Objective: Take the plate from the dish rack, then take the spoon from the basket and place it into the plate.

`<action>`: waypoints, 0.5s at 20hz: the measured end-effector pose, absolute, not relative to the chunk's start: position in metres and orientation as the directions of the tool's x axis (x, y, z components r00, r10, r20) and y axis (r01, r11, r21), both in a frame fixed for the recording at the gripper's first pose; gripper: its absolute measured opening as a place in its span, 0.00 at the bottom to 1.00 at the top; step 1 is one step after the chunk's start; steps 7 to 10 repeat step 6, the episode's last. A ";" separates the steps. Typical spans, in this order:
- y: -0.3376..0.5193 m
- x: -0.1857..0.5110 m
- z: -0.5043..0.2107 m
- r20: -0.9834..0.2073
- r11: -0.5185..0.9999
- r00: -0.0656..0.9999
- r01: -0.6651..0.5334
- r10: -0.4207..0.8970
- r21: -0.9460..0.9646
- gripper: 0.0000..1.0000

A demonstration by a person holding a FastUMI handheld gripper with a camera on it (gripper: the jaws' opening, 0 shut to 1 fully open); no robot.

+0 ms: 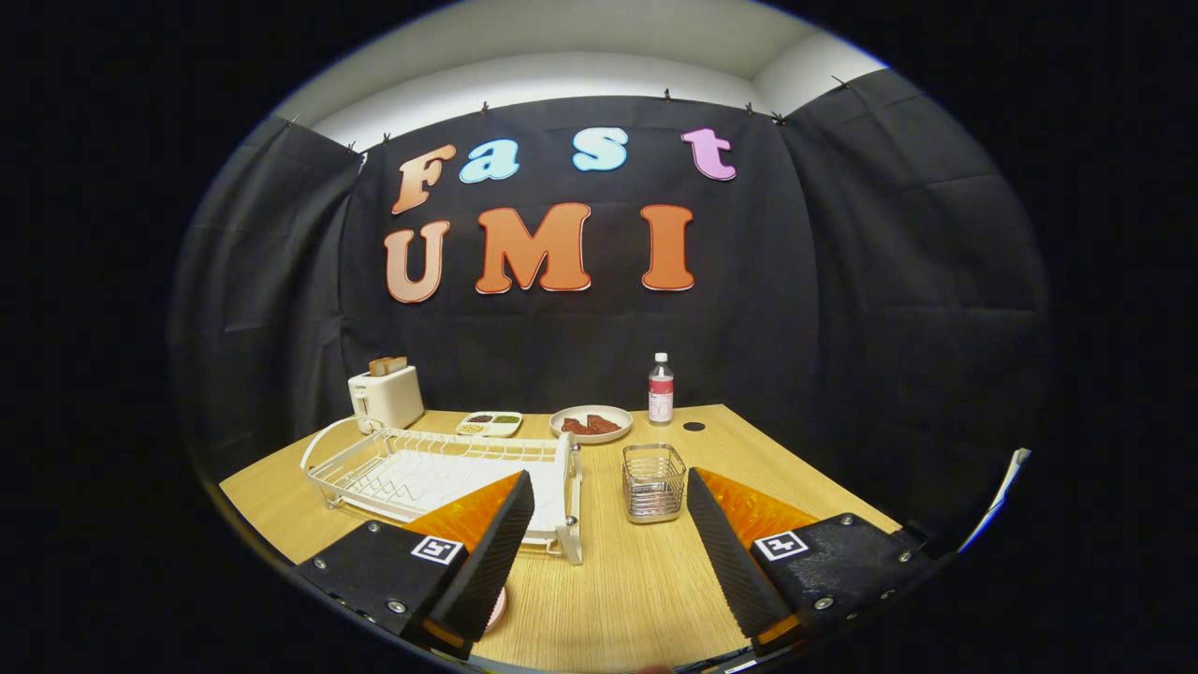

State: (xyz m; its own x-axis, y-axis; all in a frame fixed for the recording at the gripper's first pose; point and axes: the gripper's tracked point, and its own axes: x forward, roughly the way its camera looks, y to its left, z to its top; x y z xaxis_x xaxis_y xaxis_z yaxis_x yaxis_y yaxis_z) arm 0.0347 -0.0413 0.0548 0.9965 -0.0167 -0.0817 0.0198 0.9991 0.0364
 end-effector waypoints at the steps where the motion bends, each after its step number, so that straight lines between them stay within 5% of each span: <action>1: -0.044 0.035 0.055 -0.080 0.999 0.997 0.023 -0.020 0.035 0.97; 10: -0.054 0.035 0.055 -0.073 0.999 0.997 0.035 -0.033 0.022 0.97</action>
